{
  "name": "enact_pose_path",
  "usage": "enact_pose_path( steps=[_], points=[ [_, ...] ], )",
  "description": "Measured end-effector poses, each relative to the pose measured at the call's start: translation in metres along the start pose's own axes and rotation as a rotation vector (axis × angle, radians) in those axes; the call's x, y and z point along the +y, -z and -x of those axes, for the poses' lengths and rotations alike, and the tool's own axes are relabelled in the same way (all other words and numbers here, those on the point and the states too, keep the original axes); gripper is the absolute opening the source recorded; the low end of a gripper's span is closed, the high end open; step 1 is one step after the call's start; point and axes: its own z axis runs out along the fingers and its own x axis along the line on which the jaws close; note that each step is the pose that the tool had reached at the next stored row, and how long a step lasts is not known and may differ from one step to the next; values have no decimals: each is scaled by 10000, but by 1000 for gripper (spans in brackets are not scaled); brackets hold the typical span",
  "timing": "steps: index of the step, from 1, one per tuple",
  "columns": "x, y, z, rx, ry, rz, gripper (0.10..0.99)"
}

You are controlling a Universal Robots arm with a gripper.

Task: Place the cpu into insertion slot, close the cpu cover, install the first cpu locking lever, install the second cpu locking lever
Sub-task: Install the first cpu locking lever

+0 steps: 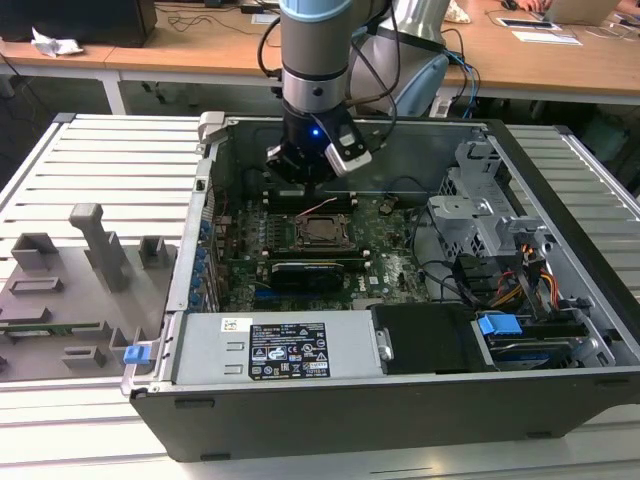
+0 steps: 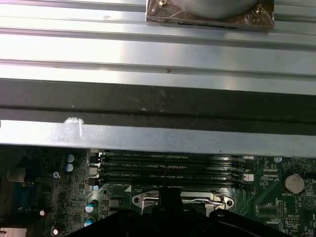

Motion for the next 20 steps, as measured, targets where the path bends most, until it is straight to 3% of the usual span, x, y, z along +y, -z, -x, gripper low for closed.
enact_pose_path(
  steps=[4, 6, 20],
  points=[
    [-4, -40, 115, 2, 17, -4, 106],
    [6, -51, 137, 3, 17, -17, 106],
    [7, -89, 208, 8, 40, -44, 106]
  ],
)
